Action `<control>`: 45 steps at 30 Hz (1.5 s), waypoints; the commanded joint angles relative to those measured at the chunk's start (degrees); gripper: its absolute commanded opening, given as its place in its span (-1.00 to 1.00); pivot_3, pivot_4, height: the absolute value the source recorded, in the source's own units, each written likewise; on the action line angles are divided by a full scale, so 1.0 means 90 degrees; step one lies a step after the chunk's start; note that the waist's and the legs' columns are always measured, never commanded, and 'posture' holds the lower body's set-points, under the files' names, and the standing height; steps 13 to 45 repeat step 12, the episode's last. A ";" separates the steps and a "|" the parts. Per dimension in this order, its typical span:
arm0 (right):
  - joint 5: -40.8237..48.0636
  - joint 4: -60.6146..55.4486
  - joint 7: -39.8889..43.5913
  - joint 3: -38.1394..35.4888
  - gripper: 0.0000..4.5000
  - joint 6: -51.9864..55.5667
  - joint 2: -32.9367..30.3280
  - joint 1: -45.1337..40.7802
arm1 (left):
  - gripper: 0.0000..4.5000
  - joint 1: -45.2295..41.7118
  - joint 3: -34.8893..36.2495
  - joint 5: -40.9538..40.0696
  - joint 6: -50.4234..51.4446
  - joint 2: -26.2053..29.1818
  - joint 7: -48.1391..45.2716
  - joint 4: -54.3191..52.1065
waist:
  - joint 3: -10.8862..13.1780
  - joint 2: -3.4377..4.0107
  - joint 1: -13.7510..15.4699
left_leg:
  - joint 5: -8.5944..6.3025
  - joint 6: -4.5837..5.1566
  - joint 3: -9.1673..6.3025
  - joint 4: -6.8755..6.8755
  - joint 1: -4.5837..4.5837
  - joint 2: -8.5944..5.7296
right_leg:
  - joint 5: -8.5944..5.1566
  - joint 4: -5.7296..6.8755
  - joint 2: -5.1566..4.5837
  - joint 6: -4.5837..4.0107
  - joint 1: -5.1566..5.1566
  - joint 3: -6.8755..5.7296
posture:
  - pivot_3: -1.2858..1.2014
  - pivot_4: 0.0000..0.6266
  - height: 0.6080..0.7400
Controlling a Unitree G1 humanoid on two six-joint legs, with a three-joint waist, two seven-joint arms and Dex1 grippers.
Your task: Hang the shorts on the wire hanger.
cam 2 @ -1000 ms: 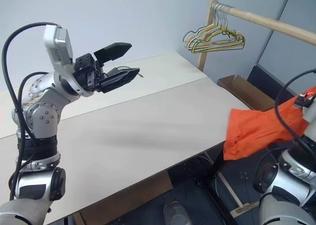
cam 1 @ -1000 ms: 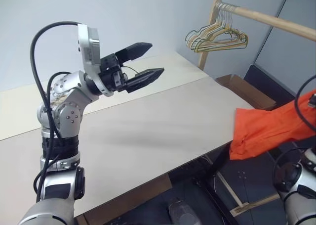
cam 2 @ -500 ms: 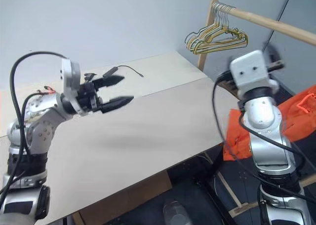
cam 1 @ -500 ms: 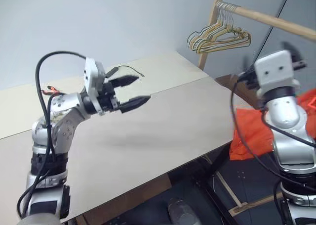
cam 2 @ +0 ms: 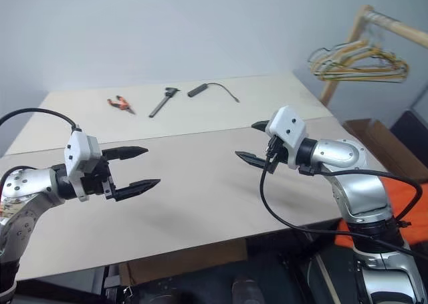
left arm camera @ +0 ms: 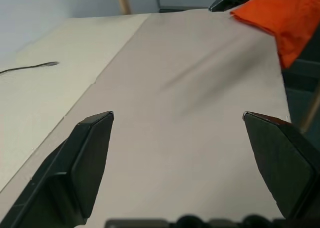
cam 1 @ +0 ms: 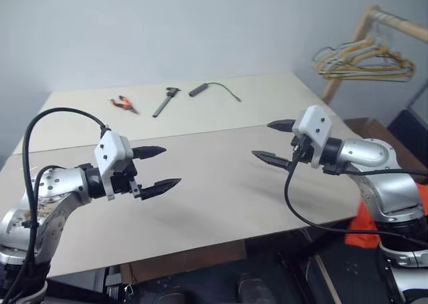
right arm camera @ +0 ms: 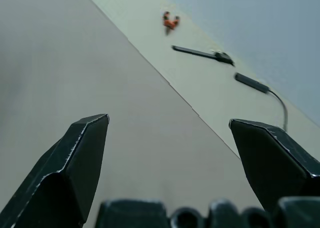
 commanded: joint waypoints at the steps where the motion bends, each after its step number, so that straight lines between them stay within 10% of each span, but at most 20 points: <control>1: 0.0210 -0.0216 0.0086 -0.0291 0.99 0.0067 -0.0074 0.0009 | 1.00 -0.0013 0.0183 -0.0151 0.0026 0.0054 0.0114 -0.0214 | 0.0018 0.0001 0.0202 | 0.0000 0.0000 0.0004 0.0000 -0.0001 -0.0001 | 0.0003 -0.0002 0.0000 -0.0004 -0.0002 0.0001 | 0.04 -0.83 1.00; 45: 0.0290 -0.0830 -0.0180 -0.0561 0.99 0.0313 -0.0173 0.0617 | 1.00 -0.0290 0.0003 -0.0131 -0.0079 0.0058 0.0023 0.0079 | 0.0040 -0.0002 0.0560 | 0.0000 0.0000 0.0021 0.0001 -0.0003 -0.0020 | 0.0003 -0.0004 0.0002 -0.0017 -0.0004 -0.0001 | 0.03 -0.88 1.00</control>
